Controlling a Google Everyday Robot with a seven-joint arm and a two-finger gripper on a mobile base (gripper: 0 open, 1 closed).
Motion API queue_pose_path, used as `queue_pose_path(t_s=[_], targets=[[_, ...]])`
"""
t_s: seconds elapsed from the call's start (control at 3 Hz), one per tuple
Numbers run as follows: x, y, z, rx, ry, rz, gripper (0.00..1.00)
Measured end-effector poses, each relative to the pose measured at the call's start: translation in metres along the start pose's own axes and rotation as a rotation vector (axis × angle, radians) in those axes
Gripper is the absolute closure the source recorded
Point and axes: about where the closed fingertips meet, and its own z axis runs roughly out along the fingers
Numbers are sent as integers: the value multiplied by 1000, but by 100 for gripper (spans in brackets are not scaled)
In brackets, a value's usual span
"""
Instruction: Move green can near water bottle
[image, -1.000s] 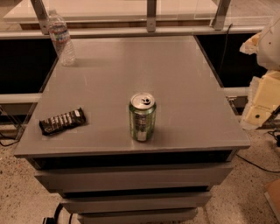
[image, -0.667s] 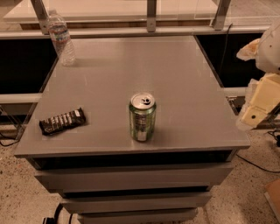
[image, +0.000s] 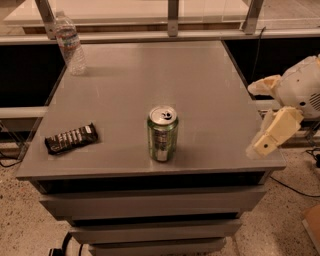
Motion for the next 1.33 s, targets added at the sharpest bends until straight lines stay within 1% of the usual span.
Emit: queue_pose_path(t_s=[0.33,0.67,1.0,1.33], targets=[[-15,14,28,-37,-193,-13,0],[-46,35,49,-72,-402,-76,0],[-79,48,62,-99,-545,-123,0],[-101,53,74,-124,-620,-146,0]])
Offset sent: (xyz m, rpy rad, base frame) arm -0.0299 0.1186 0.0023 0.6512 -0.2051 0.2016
